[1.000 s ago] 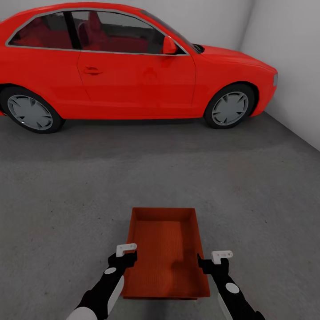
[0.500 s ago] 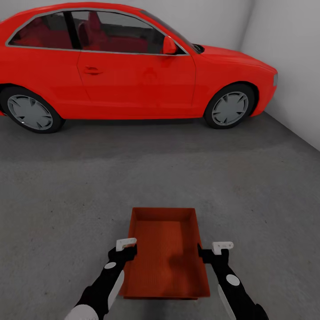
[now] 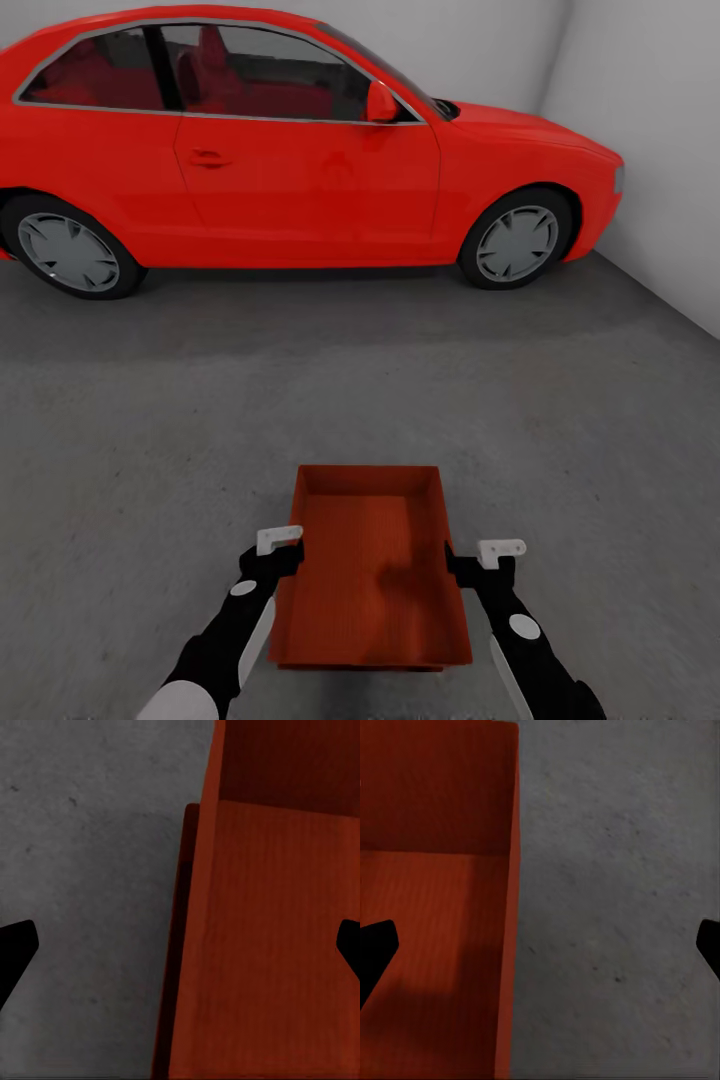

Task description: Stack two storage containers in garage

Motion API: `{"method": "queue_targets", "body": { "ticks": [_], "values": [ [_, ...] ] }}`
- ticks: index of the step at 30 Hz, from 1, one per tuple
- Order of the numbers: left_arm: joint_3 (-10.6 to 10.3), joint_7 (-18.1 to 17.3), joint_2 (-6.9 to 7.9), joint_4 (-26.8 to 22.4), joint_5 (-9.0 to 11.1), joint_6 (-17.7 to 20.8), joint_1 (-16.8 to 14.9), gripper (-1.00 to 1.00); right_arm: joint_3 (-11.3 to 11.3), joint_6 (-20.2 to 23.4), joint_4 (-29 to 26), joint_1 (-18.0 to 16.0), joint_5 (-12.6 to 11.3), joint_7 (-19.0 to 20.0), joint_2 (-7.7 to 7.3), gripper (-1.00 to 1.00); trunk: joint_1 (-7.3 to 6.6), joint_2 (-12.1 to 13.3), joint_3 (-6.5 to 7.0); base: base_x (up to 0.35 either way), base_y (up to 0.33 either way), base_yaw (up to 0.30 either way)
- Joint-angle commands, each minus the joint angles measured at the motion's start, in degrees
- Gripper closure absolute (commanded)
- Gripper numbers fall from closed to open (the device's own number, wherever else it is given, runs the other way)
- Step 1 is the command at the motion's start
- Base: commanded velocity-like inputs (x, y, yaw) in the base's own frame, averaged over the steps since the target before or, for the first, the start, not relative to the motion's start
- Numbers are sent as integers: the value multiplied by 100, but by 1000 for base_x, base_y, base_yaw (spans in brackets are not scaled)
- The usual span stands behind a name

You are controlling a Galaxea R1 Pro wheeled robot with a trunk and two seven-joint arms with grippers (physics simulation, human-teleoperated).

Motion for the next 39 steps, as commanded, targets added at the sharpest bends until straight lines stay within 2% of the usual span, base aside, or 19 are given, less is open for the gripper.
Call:
{"method": "queue_targets", "body": {
  "ticks": [1, 32, 39],
  "values": [
    [16, 3, -5, -11, -18, 35, 0, -100, -2, -11, 2, -2, 43, -22, 2, -100, -2, -2, -4, -189, 0, 0],
    [1, 3, -5, -11, -19, 42, -1, -100, -2, -9, 11, -2, 43, -22, 2, -100, -2, -2, -4, -315, 0, 0],
    [-1, 3, -5, -11, -19, 42, 0, -100, -3, -11, 10, -2, 43, -22, 2, -100, -2, -2, -4, -102, 0, 0]
  ]
}}
